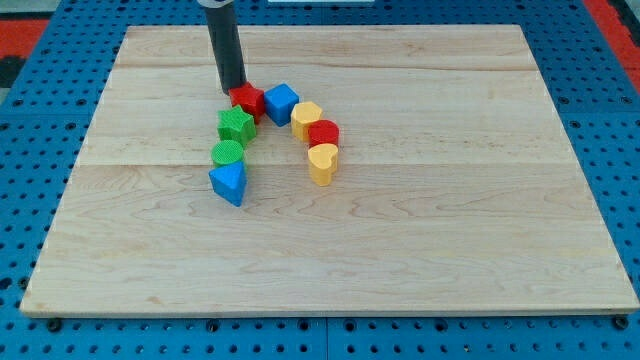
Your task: Point your arm at the blue triangle
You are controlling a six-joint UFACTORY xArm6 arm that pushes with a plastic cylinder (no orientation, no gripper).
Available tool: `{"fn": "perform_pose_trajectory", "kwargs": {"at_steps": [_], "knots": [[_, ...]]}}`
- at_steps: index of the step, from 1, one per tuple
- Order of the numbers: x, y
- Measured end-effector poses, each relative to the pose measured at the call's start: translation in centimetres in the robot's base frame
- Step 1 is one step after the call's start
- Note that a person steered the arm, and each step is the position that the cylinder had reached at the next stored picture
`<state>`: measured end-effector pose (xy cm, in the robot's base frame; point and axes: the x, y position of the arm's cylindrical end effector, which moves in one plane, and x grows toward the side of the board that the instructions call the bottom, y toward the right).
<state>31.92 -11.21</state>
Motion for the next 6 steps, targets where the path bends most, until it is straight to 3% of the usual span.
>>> {"fn": "perform_pose_trajectory", "kwargs": {"at_steps": [1, 2, 3, 4, 6], "knots": [[-0.3, -2.6], [2.7, -8.6], [8.4, -10.5], [13.3, -10.0], [15.5, -4.8]]}}
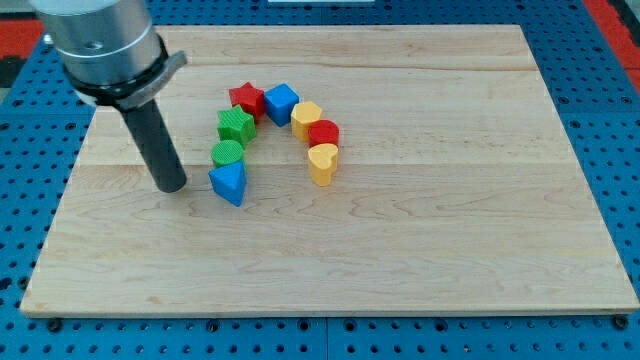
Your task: Point your arm at the blue triangle
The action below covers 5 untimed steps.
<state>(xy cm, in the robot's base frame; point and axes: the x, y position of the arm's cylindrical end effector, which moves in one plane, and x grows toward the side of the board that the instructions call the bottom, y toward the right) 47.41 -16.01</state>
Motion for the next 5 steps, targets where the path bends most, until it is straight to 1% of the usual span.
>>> {"fn": "perform_pose_trajectory", "kwargs": {"at_steps": [3, 5], "knots": [[-1.6, 0.7], [-1.6, 0.8]]}}
